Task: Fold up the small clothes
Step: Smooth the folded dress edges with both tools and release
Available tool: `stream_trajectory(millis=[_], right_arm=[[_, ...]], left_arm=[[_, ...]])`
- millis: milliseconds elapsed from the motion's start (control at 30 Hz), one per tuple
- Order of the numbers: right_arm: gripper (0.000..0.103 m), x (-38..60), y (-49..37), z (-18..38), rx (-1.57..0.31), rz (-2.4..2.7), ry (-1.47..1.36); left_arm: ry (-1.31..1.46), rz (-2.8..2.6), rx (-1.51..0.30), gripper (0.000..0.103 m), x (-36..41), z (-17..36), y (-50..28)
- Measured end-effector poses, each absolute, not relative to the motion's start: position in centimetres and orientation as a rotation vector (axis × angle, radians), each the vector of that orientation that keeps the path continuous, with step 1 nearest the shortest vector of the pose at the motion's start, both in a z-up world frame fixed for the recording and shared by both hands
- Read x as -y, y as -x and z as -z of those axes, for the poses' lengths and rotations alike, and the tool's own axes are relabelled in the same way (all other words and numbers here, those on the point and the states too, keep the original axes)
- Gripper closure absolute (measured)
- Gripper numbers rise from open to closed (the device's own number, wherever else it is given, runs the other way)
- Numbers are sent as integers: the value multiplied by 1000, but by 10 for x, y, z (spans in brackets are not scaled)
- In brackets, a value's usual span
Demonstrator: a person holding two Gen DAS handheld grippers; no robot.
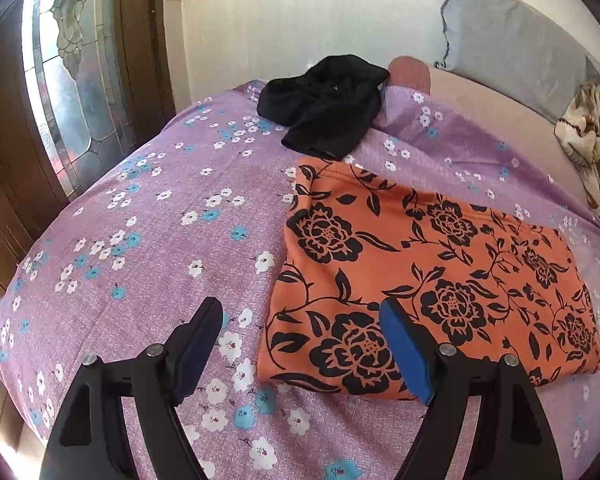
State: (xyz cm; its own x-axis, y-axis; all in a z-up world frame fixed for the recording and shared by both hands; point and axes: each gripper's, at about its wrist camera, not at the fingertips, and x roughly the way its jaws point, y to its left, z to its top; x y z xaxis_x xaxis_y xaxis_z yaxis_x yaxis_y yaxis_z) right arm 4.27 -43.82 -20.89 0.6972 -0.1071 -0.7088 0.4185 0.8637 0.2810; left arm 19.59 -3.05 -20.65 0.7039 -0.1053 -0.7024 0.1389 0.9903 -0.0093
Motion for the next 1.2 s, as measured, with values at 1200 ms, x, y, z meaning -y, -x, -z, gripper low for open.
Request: stream_trajectory(millis=[1200], right_arm=[[42, 415, -57, 218, -717, 136, -459]], left_arm=[[-98, 155, -749, 16, 70, 229, -181]])
